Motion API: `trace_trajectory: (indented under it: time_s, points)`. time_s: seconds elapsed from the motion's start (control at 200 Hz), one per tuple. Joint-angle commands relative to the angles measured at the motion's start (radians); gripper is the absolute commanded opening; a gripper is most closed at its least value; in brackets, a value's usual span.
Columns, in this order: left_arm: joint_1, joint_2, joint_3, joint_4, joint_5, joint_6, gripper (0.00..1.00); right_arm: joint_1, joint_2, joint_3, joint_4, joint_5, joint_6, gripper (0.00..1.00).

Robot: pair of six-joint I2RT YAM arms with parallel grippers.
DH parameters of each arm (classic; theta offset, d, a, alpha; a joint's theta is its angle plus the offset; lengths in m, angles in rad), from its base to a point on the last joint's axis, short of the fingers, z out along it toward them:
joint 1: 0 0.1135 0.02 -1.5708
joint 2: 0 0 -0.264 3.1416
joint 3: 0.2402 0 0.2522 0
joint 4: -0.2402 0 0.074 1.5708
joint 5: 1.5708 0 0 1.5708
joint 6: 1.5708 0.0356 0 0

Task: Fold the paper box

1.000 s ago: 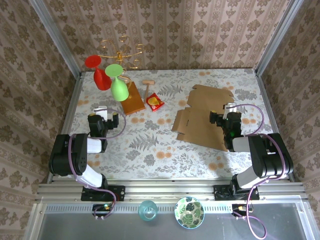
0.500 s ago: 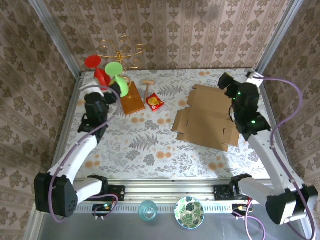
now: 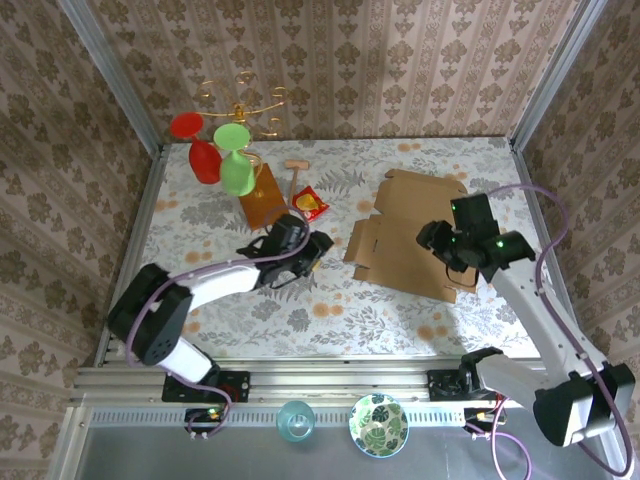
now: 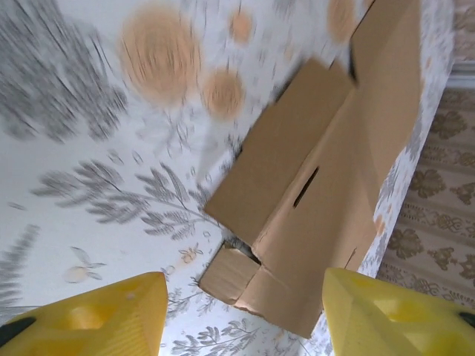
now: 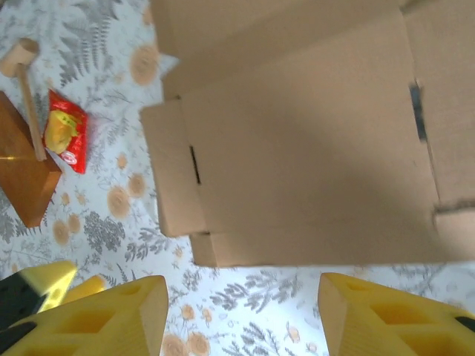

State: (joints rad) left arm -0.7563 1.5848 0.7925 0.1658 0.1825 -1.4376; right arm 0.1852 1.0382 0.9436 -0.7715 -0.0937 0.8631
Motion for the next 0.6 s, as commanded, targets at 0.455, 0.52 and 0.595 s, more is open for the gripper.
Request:
trace_trajectory:
  time_s: [0.455,0.52,0.595]
  points:
    - [-0.137,0.266,0.019,0.419,-0.079,-0.297,0.59,-0.066,-0.040,-0.219,0.163,-0.256,0.154,0.59]
    - [-0.138,0.276,0.019,0.438,-0.092,-0.297,0.59,-0.067,-0.044,-0.237,0.176,-0.265,0.169,0.59]
    - [-0.138,0.294,0.029,0.461,-0.098,-0.295,0.58,-0.069,-0.050,-0.250,0.188,-0.271,0.180,0.59]
